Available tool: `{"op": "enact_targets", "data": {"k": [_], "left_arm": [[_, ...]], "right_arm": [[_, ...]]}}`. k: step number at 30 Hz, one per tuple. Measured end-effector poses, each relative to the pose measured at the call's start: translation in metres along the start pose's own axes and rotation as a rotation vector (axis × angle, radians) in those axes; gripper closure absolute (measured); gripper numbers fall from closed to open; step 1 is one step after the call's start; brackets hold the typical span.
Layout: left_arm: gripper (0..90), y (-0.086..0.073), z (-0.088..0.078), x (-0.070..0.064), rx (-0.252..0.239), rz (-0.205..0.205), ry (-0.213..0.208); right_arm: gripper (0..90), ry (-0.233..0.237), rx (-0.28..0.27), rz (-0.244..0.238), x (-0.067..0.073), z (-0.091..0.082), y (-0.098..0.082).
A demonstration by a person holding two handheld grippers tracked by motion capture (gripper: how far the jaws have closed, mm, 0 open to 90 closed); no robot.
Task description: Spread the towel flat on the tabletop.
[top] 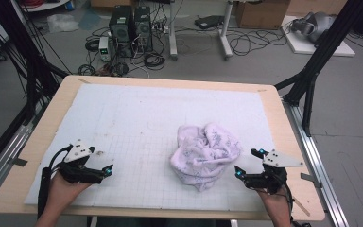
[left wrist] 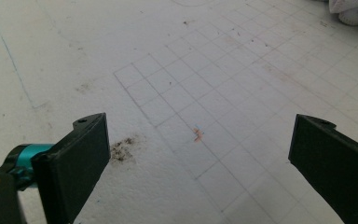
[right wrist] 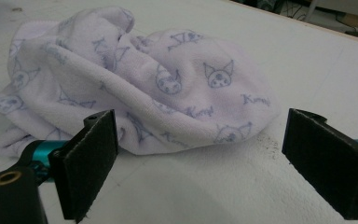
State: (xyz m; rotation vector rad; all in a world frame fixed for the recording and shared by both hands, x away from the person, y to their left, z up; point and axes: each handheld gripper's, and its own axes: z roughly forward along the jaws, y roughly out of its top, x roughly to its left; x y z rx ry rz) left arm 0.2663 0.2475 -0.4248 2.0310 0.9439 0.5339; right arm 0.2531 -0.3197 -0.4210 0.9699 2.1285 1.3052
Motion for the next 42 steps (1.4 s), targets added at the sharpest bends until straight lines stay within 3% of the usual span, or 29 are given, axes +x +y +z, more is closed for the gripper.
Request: {"op": "enact_targets", "data": {"k": [15,21,28,32,33,37,39,40,42], "left_arm": [[5.8,-0.001,-0.001,0.001,0.005,-0.002,0.014],[5.9,-0.002,-0.002,-0.002,-0.010,-0.019,0.024],[5.8,-0.001,-0.002,-0.004,-0.011,-0.017,0.023],[5.8,-0.002,-0.002,-0.002,-0.011,-0.017,0.022],[5.9,-0.002,-0.002,-0.002,-0.011,-0.021,0.025],[5.8,-0.002,-0.003,-0.001,-0.013,-0.023,0.027],[5.8,-0.002,-0.002,-0.001,-0.011,-0.023,0.025],[5.8,-0.002,-0.002,-0.001,-0.011,-0.020,0.024],[5.9,-0.002,-0.002,-0.001,-0.005,-0.013,0.022]], "right_arm": [[9.7,0.027,-0.017,0.019,-0.001,-0.001,0.003],[9.8,0.068,-0.019,0.008,0.002,0.000,0.012],[9.8,0.118,-0.019,-0.018,0.005,0.009,0.036],[9.8,0.157,-0.005,-0.042,0.009,0.023,0.053],[9.8,0.181,0.015,-0.059,0.011,0.035,0.060],[9.8,0.206,0.051,-0.077,0.014,0.052,0.063],[9.9,0.232,0.089,-0.078,0.018,0.065,0.062],[9.9,0.253,0.144,-0.094,0.021,0.079,0.059],[10.3,0.267,0.193,-0.092,0.025,0.088,0.057]]}}
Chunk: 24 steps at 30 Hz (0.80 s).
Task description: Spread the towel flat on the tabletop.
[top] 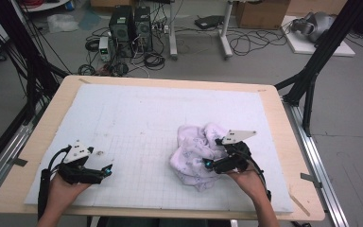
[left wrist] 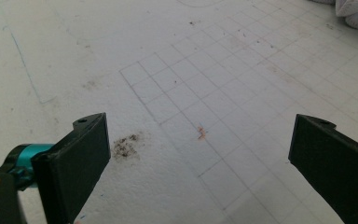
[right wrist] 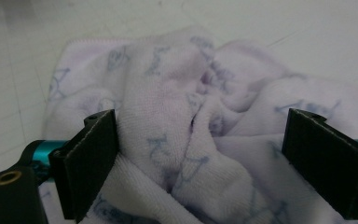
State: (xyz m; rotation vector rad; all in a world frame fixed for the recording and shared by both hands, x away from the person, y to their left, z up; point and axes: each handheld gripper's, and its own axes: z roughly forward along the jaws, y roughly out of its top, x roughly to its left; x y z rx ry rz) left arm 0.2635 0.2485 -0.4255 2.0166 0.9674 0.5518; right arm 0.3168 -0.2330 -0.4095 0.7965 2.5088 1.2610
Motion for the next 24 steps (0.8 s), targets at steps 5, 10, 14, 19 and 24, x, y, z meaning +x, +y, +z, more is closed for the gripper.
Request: {"op": "enact_targets", "data": {"k": [5,10,14,19,24], "left_arm": [[5.8,0.000,0.001,-0.001,0.000,0.002,-0.002],[5.9,0.000,0.002,-0.002,0.002,0.001,-0.003],[6.2,0.001,0.003,-0.003,0.005,0.009,-0.005],[6.7,0.000,0.001,-0.001,0.003,0.010,0.000],[6.7,0.000,0.001,0.000,-0.003,-0.002,0.001]], "right_arm": [[21.5,0.021,0.062,0.004,0.000,0.017,-0.003],[40.0,0.043,0.039,0.040,0.003,0.022,-0.012],[54.0,0.060,0.051,0.029,0.004,0.021,-0.012],[62.1,0.068,0.076,0.041,0.003,0.017,-0.005],[63.1,0.087,0.065,0.047,0.004,0.012,0.007]]}}
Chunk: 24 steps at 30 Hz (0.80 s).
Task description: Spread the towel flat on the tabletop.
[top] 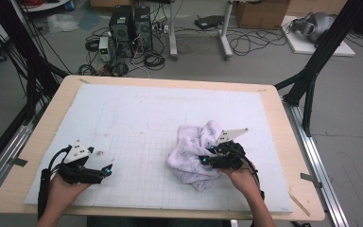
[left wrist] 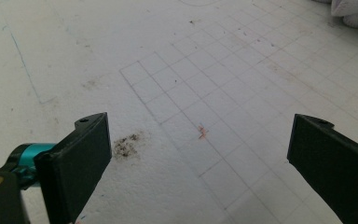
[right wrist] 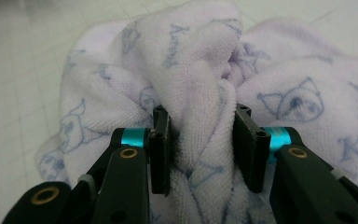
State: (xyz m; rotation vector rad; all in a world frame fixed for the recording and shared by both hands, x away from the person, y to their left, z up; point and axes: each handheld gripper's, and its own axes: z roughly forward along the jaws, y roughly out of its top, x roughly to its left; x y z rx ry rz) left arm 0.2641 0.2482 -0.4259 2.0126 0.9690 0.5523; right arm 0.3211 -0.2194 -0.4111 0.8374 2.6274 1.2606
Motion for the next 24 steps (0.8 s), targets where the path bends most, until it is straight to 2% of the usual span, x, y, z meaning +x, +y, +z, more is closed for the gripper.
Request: {"op": "enact_targets", "data": {"k": [5,6,7,8,9,10,11,12,15,17,20,22,24], "left_arm": [[6.7,0.000,0.000,0.000,-0.006,-0.001,-0.002],[6.7,0.000,-0.001,0.000,-0.005,0.001,-0.001],[6.7,0.000,-0.001,0.000,-0.006,0.000,-0.002],[6.7,0.000,-0.001,0.001,-0.008,-0.001,-0.002],[6.7,0.001,-0.001,0.001,-0.008,-0.001,-0.002],[6.7,0.001,-0.001,0.001,-0.011,-0.005,0.000],[6.7,0.001,-0.001,0.001,-0.009,-0.004,-0.002],[6.7,0.000,-0.001,0.001,-0.011,-0.007,-0.002],[6.7,0.000,-0.001,0.002,-0.013,-0.007,-0.001],[6.7,0.000,-0.002,0.002,-0.013,-0.007,0.003],[6.7,0.000,-0.002,0.003,-0.015,-0.008,0.003],[6.7,0.000,-0.002,0.003,-0.015,-0.010,0.005],[6.7,0.000,-0.002,0.003,-0.014,-0.009,0.004]], "right_arm": [[63.0,0.036,-0.040,-0.023,0.009,-0.006,0.028],[63.1,0.049,-0.058,-0.052,0.015,-0.008,0.043],[63.1,0.049,-0.058,-0.052,0.015,-0.008,0.043],[63.0,0.054,-0.069,-0.064,0.019,-0.009,0.050],[63.0,0.067,-0.079,-0.086,0.026,-0.009,0.066],[63.0,0.067,-0.079,-0.086,0.026,-0.009,0.066],[63.0,0.070,-0.087,-0.100,0.030,-0.009,0.073],[63.0,0.086,-0.108,-0.121,0.039,-0.008,0.090],[62.9,0.109,-0.135,-0.147,0.049,-0.005,0.107],[62.8,0.111,-0.140,-0.151,0.053,-0.003,0.112],[61.8,0.145,-0.142,-0.153,0.062,0.011,0.117],[60.1,0.154,-0.109,-0.142,0.064,0.025,0.110],[55.5,0.153,-0.058,-0.132,0.063,0.043,0.094]]}}
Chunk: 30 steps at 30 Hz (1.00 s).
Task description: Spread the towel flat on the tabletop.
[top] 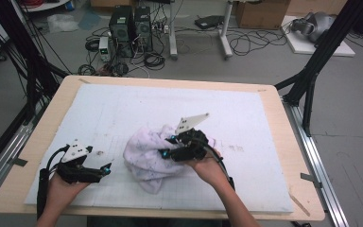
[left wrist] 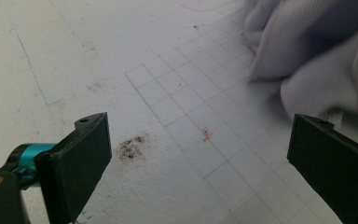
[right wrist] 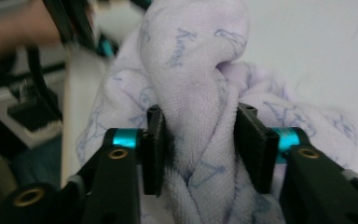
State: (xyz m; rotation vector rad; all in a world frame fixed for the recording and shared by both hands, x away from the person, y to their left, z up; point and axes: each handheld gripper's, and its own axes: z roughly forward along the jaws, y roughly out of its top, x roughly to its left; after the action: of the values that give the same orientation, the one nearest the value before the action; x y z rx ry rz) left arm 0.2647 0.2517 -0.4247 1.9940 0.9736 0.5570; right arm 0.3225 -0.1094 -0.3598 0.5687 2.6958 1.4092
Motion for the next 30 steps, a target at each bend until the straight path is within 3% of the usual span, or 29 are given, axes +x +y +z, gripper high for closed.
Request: {"op": "enact_targets", "data": {"k": [2,3,4,8,9,10,13,15,16,17,18,20,21,23,24,25,26,30], "left_arm": [[6.7,0.000,0.000,0.000,0.004,0.005,-0.004],[6.7,0.000,0.001,0.000,0.004,0.005,-0.004],[6.7,0.000,0.001,-0.001,0.003,0.004,-0.003],[6.7,0.003,0.002,-0.002,-0.002,0.010,-0.014],[6.7,0.004,0.003,-0.003,-0.006,0.012,-0.013],[6.7,0.005,0.003,-0.003,-0.010,0.014,-0.016],[7.7,0.012,0.004,-0.007,-0.027,0.016,-0.040],[7.9,0.018,0.004,-0.009,-0.045,0.015,-0.057],[9.0,0.023,0.005,-0.011,-0.054,0.020,-0.068],[9.0,0.027,0.005,-0.012,-0.060,0.023,-0.080],[9.2,0.033,0.007,-0.014,-0.074,0.023,-0.096],[10.0,0.042,0.010,-0.018,-0.086,0.029,-0.126],[13.2,0.047,0.013,-0.020,-0.089,0.033,-0.142],[15.9,0.054,0.018,-0.024,-0.092,0.044,-0.182],[21.7,0.058,0.021,-0.027,-0.094,0.054,-0.203],[21.7,0.062,0.025,-0.030,-0.092,0.063,-0.226],[26.7,0.065,0.029,-0.033,-0.088,0.077,-0.242],[32.6,0.074,0.047,-0.044,-0.066,0.102,-0.327]], "right_arm": [[48.1,0.000,0.118,0.031,-0.002,0.022,-0.030],[48.1,0.000,0.118,0.031,-0.002,0.022,-0.030],[40.0,0.004,0.152,0.046,0.000,0.027,-0.042],[30.2,0.000,0.127,0.047,0.003,0.019,-0.046],[27.6,-0.009,0.092,0.043,0.004,0.007,-0.043],[27.6,-0.009,0.092,0.043,0.004,0.007,-0.043],[27.8,-0.028,0.017,0.035,0.002,-0.016,-0.037],[31.7,-0.061,0.007,0.022,-0.004,-0.022,-0.034],[36.3,-0.104,0.009,0.012,-0.012,-0.022,-0.033],[36.3,-0.104,0.009,0.012,-0.012,-0.022,-0.033],[38.5,-0.134,0.053,0.022,-0.023,-0.011,-0.036],[39.5,-0.149,0.078,0.027,-0.027,-0.006,-0.037],[45.5,-0.141,0.121,0.051,-0.037,0.008,-0.043],[49.3,-0.142,0.142,0.059,-0.040,0.012,-0.044],[63.2,-0.125,0.185,0.056,-0.042,0.021,-0.048],[63.2,-0.125,0.185,0.056,-0.042,0.021,-0.048],[75.2,-0.102,0.226,0.037,-0.041,0.026,-0.050],[82.1,-0.094,0.216,0.017,-0.036,0.018,-0.050]]}}
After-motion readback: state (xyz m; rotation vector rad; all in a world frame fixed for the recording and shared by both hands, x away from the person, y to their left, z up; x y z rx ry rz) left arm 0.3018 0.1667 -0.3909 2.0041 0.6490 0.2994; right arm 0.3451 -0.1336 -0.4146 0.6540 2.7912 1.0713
